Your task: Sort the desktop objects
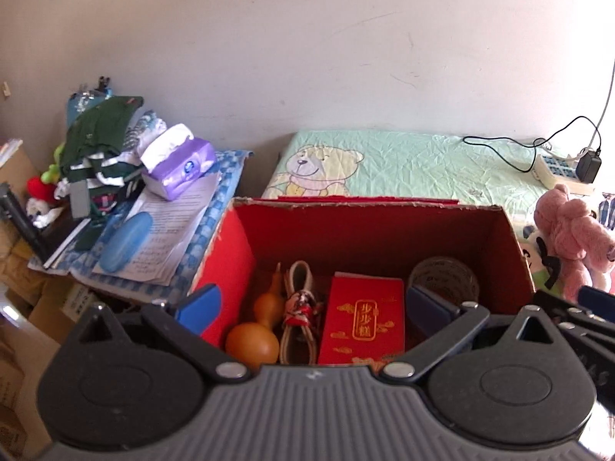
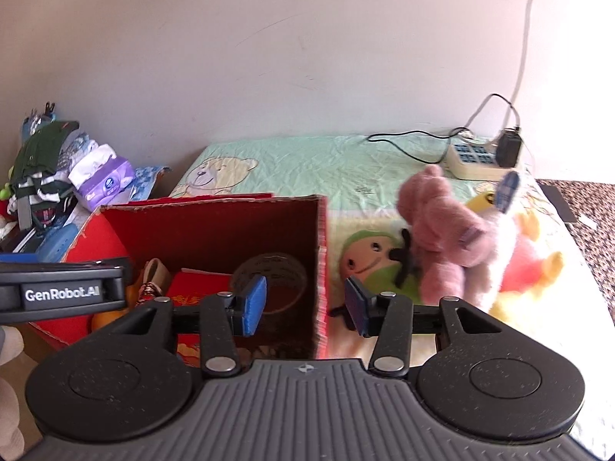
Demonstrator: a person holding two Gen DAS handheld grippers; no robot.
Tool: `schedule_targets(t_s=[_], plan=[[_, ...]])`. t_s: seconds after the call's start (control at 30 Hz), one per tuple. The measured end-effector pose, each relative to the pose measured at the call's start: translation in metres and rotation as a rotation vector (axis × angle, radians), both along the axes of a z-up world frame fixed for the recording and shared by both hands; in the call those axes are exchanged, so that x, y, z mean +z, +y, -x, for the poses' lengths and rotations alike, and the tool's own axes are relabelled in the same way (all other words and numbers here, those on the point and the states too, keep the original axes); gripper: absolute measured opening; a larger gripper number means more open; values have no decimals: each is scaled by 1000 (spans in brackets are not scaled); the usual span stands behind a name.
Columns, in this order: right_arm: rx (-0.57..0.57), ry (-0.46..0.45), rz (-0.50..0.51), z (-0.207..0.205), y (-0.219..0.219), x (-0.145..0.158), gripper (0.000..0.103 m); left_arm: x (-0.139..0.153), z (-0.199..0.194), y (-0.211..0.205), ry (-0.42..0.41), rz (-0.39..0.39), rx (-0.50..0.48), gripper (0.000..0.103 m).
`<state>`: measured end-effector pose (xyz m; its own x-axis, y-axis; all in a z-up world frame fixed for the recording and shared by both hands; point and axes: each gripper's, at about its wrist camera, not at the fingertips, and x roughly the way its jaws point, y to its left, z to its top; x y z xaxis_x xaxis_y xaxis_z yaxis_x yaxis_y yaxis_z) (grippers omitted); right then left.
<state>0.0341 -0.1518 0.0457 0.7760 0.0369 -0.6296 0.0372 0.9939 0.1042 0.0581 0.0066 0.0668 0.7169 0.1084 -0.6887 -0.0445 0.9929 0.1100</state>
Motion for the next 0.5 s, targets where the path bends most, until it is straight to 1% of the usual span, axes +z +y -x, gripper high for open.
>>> schedule_targets(t_s=[0.17, 0.33, 0.5], plan=[[-5, -1, 7, 16, -16, 0, 52, -3, 16, -9, 52, 22, 22, 102], [29, 9, 4, 31, -20, -5, 54, -9, 32, -17, 69, 2, 46, 103], [79, 21, -6, 41, -17, -10, 57, -20, 47, -20, 105, -19, 69, 103]])
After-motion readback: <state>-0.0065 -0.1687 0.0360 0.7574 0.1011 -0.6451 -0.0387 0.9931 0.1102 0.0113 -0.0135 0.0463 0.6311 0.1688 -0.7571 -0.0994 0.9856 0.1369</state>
